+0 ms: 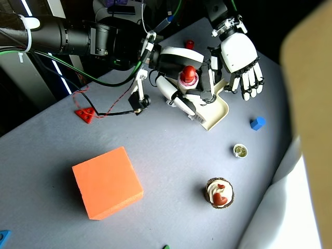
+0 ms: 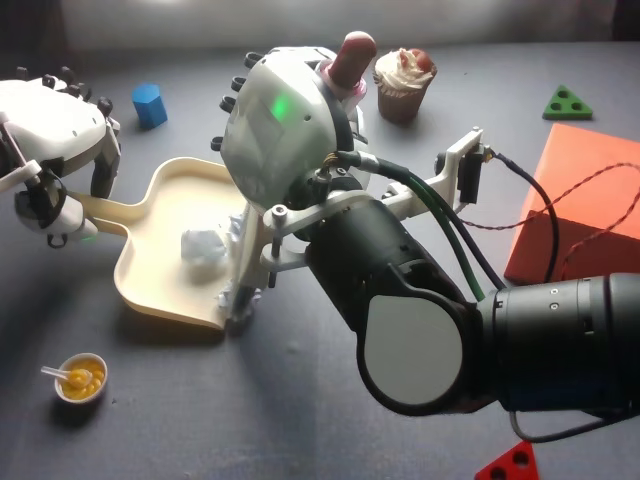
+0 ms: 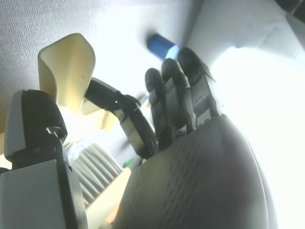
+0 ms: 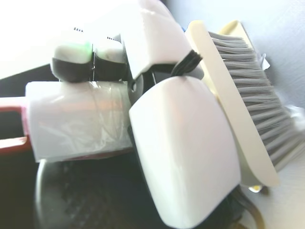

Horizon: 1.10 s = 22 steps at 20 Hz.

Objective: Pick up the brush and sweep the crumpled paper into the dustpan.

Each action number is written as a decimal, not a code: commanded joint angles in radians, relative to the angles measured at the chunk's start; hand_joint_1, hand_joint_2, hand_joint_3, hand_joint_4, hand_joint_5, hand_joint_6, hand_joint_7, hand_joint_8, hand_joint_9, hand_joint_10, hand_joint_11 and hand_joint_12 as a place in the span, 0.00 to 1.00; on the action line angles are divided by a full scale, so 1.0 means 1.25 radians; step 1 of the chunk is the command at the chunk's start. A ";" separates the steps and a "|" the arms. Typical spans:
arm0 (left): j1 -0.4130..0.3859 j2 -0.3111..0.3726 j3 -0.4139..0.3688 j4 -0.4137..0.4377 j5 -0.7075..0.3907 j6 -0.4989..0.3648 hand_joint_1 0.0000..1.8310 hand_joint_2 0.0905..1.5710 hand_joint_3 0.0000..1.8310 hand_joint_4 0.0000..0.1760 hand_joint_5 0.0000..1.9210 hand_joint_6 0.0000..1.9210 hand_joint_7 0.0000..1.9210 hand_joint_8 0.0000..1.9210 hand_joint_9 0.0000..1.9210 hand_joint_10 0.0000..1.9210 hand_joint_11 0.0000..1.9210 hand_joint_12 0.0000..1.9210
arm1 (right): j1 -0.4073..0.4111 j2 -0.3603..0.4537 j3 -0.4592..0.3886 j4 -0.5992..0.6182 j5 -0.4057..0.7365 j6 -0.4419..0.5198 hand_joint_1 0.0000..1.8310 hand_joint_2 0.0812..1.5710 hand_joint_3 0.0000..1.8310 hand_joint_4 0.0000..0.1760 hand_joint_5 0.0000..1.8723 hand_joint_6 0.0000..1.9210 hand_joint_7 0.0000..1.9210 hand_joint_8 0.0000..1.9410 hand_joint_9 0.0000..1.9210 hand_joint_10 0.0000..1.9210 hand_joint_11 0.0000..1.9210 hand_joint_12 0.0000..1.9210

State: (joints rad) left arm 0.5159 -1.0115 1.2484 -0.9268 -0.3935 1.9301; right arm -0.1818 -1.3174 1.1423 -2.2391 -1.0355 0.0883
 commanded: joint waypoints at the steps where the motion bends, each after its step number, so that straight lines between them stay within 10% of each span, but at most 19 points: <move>1: -0.005 0.008 0.004 0.020 -0.073 0.002 0.61 0.68 0.00 0.00 0.54 0.46 0.18 0.00 0.13 0.00 0.01 0.24 | 0.009 0.004 -0.009 -0.091 -0.081 0.003 0.89 0.73 0.00 1.00 0.52 1.00 0.49 1.00 0.56 1.00 0.63 1.00; 6: -0.005 0.009 0.004 0.020 -0.074 0.002 0.62 0.67 0.00 0.00 0.55 0.45 0.19 0.00 0.15 0.00 0.02 0.25 | 0.008 0.026 -0.023 -0.104 -0.097 0.028 0.88 0.73 0.00 1.00 0.52 1.00 0.50 1.00 0.55 1.00 0.62 1.00; 11: -0.005 0.010 0.005 0.020 -0.074 0.002 0.61 0.69 0.00 0.00 0.53 0.48 0.19 0.00 0.14 0.00 0.01 0.26 | 0.037 0.080 -0.055 -0.075 0.043 -0.103 0.88 0.73 0.00 1.00 0.53 1.00 0.51 1.00 0.56 1.00 0.63 1.00; 22: -0.005 0.009 0.004 0.019 -0.074 0.002 0.61 0.68 0.00 0.00 0.54 0.46 0.19 0.00 0.14 0.00 0.02 0.31 | 0.000 0.025 -0.002 -0.058 0.112 -0.183 0.88 0.72 0.00 1.00 0.54 1.00 0.51 1.00 0.55 1.00 0.63 1.00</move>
State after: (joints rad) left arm 0.5159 -1.0115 1.2484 -0.9260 -0.3962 1.9301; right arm -0.2005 -1.2911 1.1477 -2.2364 -0.8455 -0.1284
